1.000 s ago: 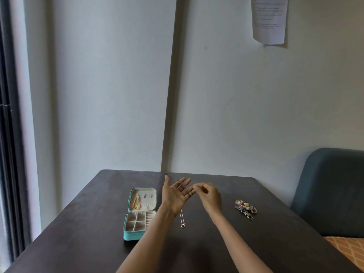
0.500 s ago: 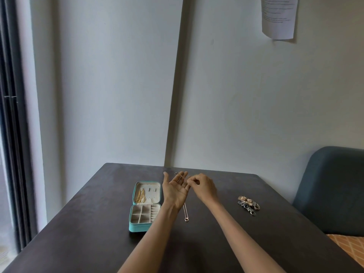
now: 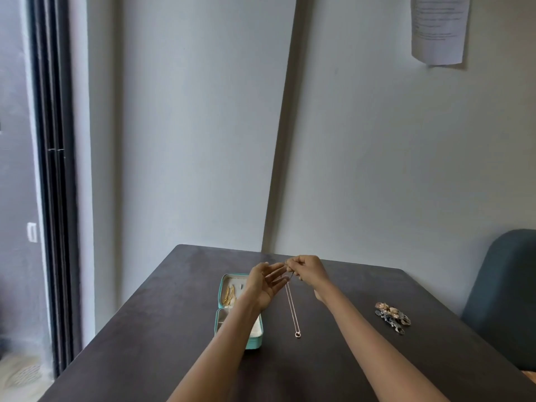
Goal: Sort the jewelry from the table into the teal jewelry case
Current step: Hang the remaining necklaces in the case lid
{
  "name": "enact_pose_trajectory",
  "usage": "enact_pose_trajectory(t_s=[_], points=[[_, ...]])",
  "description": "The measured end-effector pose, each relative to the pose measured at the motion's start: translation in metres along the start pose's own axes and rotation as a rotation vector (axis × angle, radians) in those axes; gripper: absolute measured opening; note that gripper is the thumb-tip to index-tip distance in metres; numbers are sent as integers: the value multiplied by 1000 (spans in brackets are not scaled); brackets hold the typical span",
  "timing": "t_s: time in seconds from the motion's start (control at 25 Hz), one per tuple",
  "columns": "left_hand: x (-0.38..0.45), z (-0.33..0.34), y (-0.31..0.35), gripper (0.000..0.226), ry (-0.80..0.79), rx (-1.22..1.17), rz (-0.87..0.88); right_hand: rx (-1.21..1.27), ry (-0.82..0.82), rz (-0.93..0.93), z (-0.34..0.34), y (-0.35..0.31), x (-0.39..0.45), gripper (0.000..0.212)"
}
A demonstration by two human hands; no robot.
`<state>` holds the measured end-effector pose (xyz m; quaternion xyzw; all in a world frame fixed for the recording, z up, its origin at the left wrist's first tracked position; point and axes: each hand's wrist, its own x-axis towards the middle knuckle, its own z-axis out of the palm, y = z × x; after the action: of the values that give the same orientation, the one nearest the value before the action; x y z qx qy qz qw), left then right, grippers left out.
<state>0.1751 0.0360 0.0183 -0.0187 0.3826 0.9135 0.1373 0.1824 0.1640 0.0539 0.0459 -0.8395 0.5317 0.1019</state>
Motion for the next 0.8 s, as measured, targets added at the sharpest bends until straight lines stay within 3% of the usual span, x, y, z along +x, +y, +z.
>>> enact_pose_trajectory(t_s=[0.08, 0.16, 0.2, 0.28, 0.4, 0.64, 0.8], points=[[-4, -6, 11, 32, 88, 248, 73, -24, -22, -11, 7, -6, 6, 17], [-3, -15, 21, 20, 189, 631, 279, -61, -58, 1, 14, -12, 12, 15], [-2, -20, 27, 14, 187, 785, 395, -75, -87, 8, 18, -15, 14, 14], [3, -26, 41, 17, 30, 952, 513, -92, -148, 19, 24, -19, 18, 17], [8, -33, 53, 22, -146, 1037, 504, -64, -202, 32, 30, -23, 22, 20], [23, -49, 52, 13, 85, 1192, 581, -54, -249, 20, 34, -26, 29, 13], [22, -52, 49, 27, 199, 1105, 578, -230, -273, -62, 27, -31, 35, 5]])
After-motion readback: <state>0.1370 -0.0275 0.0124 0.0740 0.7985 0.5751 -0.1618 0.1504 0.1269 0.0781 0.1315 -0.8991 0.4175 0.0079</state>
